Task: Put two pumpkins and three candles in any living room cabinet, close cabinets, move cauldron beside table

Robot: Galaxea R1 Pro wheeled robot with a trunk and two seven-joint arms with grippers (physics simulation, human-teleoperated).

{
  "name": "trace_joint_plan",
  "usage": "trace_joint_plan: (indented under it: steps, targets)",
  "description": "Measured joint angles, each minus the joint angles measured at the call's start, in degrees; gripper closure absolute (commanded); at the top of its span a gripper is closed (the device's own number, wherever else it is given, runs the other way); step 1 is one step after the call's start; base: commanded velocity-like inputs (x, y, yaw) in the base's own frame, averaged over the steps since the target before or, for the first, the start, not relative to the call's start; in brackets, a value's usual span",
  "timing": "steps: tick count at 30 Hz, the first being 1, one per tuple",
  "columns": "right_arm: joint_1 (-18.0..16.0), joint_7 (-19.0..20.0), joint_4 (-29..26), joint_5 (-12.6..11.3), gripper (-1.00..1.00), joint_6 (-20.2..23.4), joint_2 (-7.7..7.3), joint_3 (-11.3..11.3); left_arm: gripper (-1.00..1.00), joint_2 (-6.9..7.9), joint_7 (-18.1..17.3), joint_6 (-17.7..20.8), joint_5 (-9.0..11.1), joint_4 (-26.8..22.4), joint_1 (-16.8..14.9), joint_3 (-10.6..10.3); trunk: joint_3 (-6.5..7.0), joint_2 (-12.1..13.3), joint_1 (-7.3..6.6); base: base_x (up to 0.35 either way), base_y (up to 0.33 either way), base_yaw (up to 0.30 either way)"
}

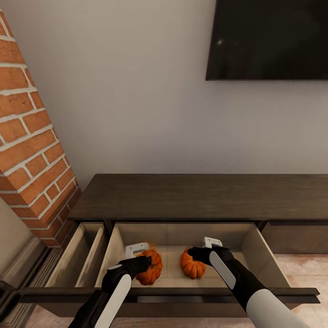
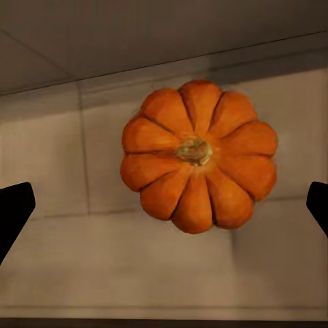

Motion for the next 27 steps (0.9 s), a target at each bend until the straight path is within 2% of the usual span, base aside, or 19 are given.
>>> trace_joint_plan:
  steps: [11,17,27]
  targets:
    - [0.0,0.0,0.2,0.0,-1.0,0.0,0.0,0.0,-1.0,0.01,0.2,0.1,0.0,-0.4,0.0,0.1,0.0,0.0,0.0,0.0,0.0,0.0]
    - [0.0,0.0,0.2,0.0,-1.0,0.0,0.0,0.0,-1.0,0.01,0.3,0.2,0.2,-0.9,0.0,0.1,1.32,0.1,-0.16,0.0,0.0,0.0]
    - [0.0,-0.1,0.2,-0.2,-1.0,1.0,0.0,-0.1,-1.0,0.02,0.0,2.0,0.8,-4.7,0.0,0.5,3.54,0.2,-0.42,0.0,0.0,0.0]
